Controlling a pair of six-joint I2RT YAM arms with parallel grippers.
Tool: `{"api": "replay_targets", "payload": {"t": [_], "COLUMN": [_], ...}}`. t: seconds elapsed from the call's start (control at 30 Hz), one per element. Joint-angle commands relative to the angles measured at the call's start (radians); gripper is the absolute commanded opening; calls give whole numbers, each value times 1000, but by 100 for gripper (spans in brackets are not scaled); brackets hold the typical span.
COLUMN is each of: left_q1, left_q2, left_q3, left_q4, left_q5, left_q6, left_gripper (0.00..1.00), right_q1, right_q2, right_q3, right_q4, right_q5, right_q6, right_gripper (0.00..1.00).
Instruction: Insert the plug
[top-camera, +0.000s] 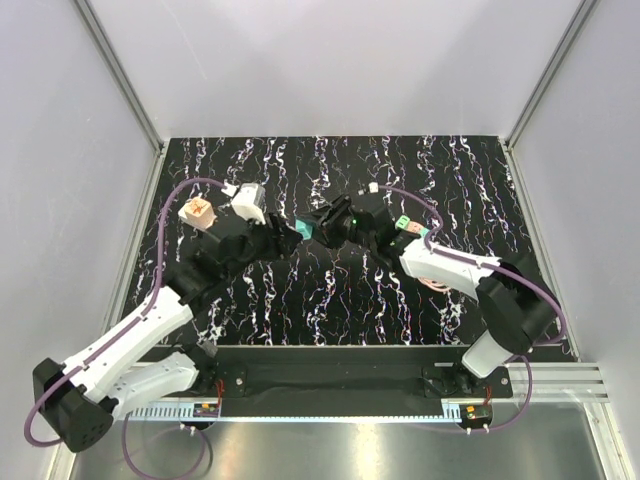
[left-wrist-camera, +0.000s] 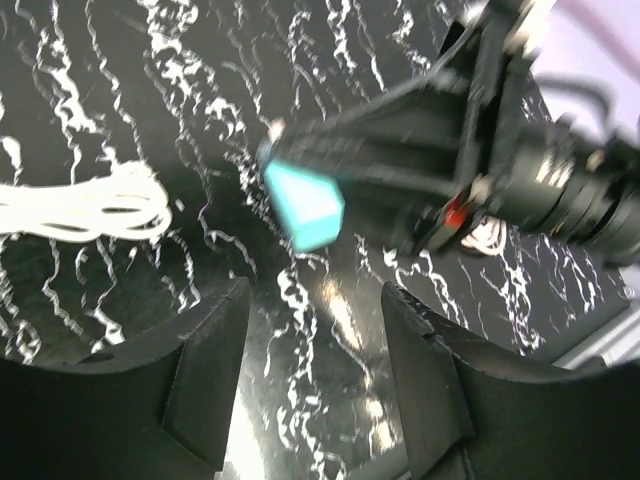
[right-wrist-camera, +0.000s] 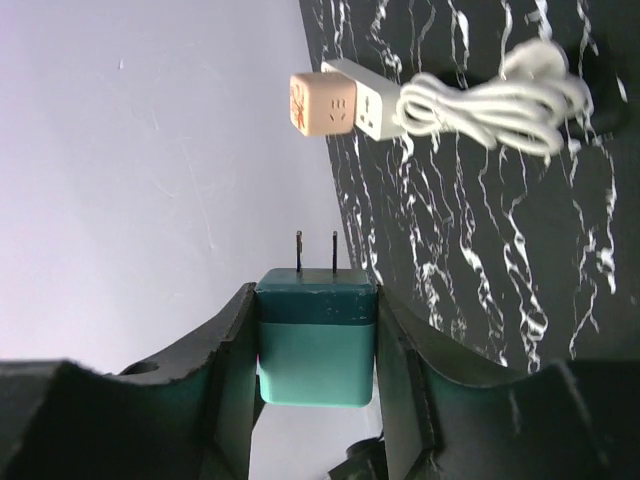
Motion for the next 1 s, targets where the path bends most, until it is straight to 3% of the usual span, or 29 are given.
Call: {"api": "replay_targets", "payload": {"t": [0.0,0.23,0.53,0.77,0.97], "left_q1": [-70,-187,-300,-392,-399], "left_q2": [15,91,107,71,79], "left_q3": [-27,-54,-48,-104,-104], "left_q4": [189,266,326,475,490], "left_q5": [-168,-301,-521,-576,-581], "left_q6": [-13,4,-3,111,96], "left_gripper": [61,66,62,65,66], "right_q1": [30,61,90,98,100], "right_q2": [-99,-214,-301,-311,-312], "right_q3": [-50,-141,-208,-247,-251], "right_q4": [189,203,195,214,209], "right_q5": [19,104,245,288,298], "right_q6": [162,227,262,317,316], "right_gripper": [0,0,0,0,0]}}
